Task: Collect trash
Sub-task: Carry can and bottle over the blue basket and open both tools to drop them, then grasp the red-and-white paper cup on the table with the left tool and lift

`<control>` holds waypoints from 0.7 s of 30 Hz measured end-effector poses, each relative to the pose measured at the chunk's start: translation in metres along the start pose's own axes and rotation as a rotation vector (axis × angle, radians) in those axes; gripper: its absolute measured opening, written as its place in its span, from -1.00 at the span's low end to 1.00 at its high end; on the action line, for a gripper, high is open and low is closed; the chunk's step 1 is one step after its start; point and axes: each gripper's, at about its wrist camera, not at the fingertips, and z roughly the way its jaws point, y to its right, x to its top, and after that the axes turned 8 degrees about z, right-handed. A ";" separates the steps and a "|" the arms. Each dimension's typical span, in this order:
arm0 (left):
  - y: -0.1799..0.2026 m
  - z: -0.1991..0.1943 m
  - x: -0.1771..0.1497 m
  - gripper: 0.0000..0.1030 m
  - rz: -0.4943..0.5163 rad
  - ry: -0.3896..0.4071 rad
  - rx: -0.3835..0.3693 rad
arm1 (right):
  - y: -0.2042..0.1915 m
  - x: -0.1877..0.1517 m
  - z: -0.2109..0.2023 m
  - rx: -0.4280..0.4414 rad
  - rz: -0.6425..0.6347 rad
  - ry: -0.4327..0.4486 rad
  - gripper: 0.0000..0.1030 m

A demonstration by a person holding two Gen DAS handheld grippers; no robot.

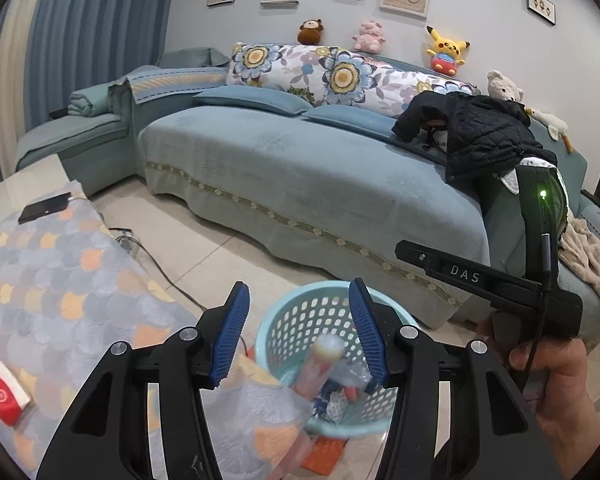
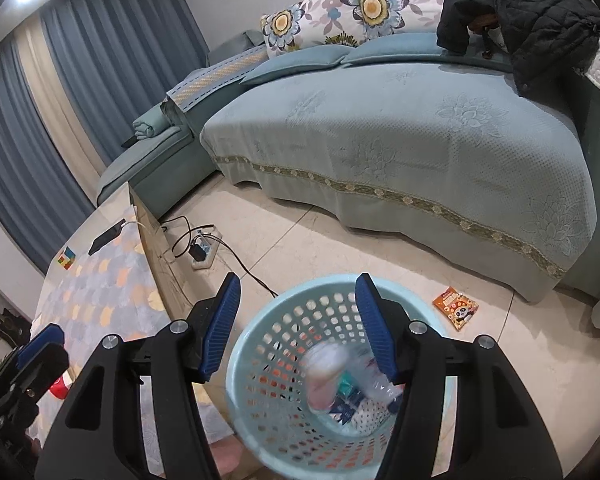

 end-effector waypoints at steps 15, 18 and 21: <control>-0.118 -0.070 -0.105 0.16 0.103 -0.199 0.339 | -0.052 -0.022 0.020 0.033 -0.090 -0.051 0.09; -0.174 -0.092 -0.124 0.17 -0.013 -0.247 0.443 | -0.085 -0.034 0.026 0.065 -0.162 -0.061 0.09; -0.222 -0.112 -0.130 0.18 -0.192 -0.207 0.473 | -0.113 -0.046 0.029 0.097 -0.213 -0.073 0.09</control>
